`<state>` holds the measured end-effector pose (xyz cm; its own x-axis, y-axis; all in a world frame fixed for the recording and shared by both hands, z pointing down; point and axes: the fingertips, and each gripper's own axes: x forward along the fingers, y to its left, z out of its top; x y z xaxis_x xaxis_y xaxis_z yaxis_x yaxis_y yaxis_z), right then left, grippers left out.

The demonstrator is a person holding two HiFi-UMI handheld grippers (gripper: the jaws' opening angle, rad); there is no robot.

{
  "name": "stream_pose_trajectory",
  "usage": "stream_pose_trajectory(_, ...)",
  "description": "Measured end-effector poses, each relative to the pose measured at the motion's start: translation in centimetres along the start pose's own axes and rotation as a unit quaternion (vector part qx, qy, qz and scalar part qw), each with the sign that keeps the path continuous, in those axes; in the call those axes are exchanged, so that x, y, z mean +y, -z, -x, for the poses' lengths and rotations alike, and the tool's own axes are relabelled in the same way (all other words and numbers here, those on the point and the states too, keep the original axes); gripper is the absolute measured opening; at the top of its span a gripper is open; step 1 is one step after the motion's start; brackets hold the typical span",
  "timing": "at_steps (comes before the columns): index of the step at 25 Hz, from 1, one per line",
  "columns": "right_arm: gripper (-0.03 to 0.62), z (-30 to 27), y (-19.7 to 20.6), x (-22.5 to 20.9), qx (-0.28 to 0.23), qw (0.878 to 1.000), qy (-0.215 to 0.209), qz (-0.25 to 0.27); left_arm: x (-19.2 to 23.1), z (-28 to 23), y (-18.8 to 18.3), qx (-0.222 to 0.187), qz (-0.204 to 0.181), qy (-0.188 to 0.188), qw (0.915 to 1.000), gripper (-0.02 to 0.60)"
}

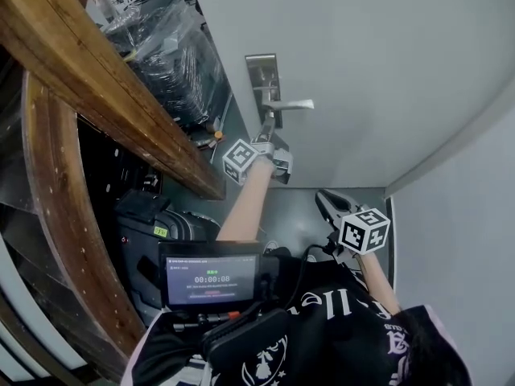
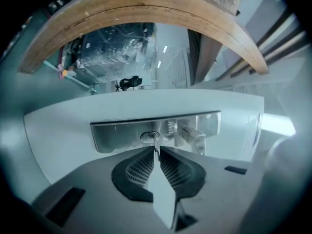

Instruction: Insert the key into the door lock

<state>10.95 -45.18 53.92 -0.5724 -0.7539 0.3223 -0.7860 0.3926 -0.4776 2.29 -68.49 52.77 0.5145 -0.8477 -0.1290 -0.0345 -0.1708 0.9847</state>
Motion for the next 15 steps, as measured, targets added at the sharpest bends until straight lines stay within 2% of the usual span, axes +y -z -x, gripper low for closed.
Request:
stream_pose_trajectory(1,0.037,0.0,0.1,0.0,0.000,1.000,0.000,-0.001,0.0,0.1,0.2,0.022,-0.037,-0.001,0.9991,0.024)
stream_pose_trajectory(3,0.037,0.1,0.4,-0.1,0.000,1.000,0.000,-0.005,-0.1,0.4,0.9,0.069,-0.106,-0.005,0.9920,0.028)
stream_pose_trajectory(5,0.037,0.3,0.5,-0.3,0.002,1.000,0.000,-0.008,0.1,1.2,1.8,0.107,-0.145,-0.010,0.9837,0.036)
stream_pose_trajectory(7,0.037,0.7,0.7,-0.4,0.005,1.000,-0.004,-0.010,0.5,2.4,2.6,0.127,-0.155,-0.017,0.9796,0.038)
stream_pose_trajectory(15,0.037,3.0,1.2,-0.3,0.016,0.999,-0.037,-0.010,1.1,8.4,7.4,0.165,-0.199,-0.039,0.9651,0.037)
